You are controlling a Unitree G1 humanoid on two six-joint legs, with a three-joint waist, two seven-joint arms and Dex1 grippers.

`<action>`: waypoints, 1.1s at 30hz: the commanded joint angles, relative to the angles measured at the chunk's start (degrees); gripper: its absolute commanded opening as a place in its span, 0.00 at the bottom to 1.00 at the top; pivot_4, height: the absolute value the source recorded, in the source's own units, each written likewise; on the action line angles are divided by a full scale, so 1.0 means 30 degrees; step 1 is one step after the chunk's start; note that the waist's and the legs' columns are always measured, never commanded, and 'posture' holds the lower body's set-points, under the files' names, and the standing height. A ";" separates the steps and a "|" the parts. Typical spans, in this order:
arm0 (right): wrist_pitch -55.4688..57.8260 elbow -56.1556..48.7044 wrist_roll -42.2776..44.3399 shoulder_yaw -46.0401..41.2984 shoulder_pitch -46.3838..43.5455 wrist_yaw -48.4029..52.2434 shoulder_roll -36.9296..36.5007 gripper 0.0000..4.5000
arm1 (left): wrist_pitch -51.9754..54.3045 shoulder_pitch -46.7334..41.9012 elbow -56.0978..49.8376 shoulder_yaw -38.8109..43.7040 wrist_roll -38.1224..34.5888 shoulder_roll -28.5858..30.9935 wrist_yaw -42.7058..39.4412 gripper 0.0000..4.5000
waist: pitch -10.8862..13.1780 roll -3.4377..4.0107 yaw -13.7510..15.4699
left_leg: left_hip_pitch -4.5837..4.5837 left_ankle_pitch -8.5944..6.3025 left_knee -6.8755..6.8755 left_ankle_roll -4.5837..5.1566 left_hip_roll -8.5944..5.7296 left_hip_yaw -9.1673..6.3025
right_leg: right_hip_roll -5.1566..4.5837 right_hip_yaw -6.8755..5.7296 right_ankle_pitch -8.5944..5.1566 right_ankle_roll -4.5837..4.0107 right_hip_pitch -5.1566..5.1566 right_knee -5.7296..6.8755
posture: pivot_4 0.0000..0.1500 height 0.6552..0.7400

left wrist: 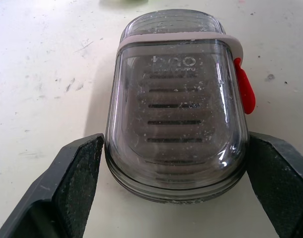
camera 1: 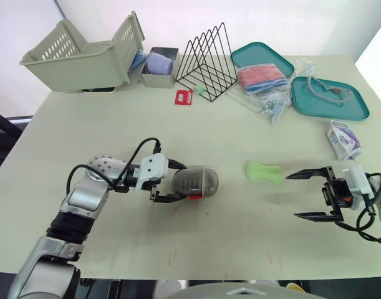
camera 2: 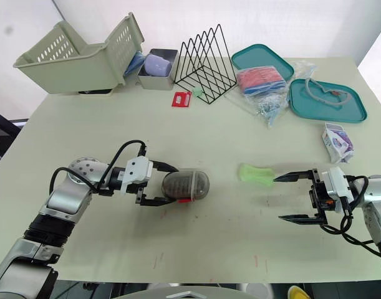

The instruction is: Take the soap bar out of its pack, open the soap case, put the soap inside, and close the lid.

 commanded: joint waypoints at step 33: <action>2.4512 -0.6926 0.6599 -0.0730 -0.5877 -1.0961 -0.0711 1.00 | -0.2212 0.0144 -0.4216 0.0798 -0.0197 -0.3069 0.3962 0.84 | -0.0003 0.0008 0.0055 | -0.0027 0.0001 0.0011 -0.0001 -0.0005 -0.0038 | -0.0005 -0.0027 0.0002 0.0000 -0.0002 0.0003 | 1.00 1.00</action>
